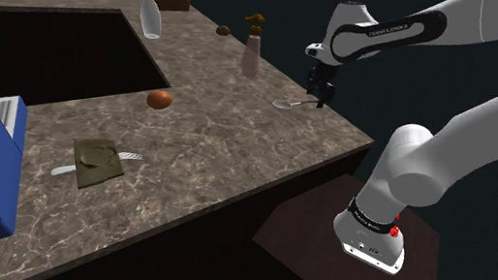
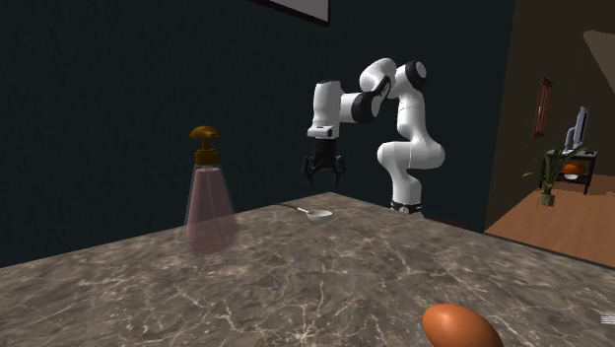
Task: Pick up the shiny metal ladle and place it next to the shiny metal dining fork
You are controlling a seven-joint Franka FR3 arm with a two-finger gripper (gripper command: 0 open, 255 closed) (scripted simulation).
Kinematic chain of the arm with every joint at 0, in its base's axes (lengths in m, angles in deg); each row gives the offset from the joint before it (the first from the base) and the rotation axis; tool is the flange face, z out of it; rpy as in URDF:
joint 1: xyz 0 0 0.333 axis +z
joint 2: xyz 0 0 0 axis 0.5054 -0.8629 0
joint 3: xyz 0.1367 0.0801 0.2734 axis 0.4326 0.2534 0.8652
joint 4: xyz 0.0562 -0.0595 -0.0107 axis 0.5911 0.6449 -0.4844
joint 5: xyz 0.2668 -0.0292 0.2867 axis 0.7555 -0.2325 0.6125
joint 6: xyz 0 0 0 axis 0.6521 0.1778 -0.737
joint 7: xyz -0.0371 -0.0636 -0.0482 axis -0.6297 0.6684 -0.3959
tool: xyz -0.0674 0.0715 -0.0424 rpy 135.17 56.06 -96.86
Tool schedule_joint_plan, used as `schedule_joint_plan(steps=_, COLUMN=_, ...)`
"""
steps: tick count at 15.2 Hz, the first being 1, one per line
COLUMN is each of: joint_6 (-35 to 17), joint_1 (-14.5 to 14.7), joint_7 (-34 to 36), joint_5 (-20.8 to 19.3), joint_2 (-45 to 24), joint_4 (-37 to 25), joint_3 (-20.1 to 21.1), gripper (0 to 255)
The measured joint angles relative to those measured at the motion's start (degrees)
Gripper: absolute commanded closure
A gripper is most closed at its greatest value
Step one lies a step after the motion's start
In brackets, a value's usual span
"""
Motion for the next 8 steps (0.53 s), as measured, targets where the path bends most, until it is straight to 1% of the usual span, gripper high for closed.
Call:
schedule_joint_plan(steps=3, joint_6=-5.8, joint_1=5.1, joint_7=-10.7, joint_5=2.5, joint_2=-6.2, joint_4=-3.3, joint_3=-6.9, gripper=0)
schedule_joint_plan(steps=4, joint_6=-7.7, joint_1=7.1, joint_7=-14.5, joint_5=3.8, joint_2=-8.2, joint_4=-4.2, joint_3=-9.3, gripper=0)
schedule_joint_plan(steps=6, joint_6=-11.1, joint_1=11.6, joint_7=-22.2, joint_5=7.8, joint_2=-12.8, joint_4=-6.5, joint_3=-14.3, gripper=0)
schedule_joint_plan(steps=8, joint_6=-13.2, joint_1=14.0, joint_7=-26.1, joint_5=10.5, joint_2=-15.7, joint_4=-7.4, joint_3=-17.0, gripper=0)
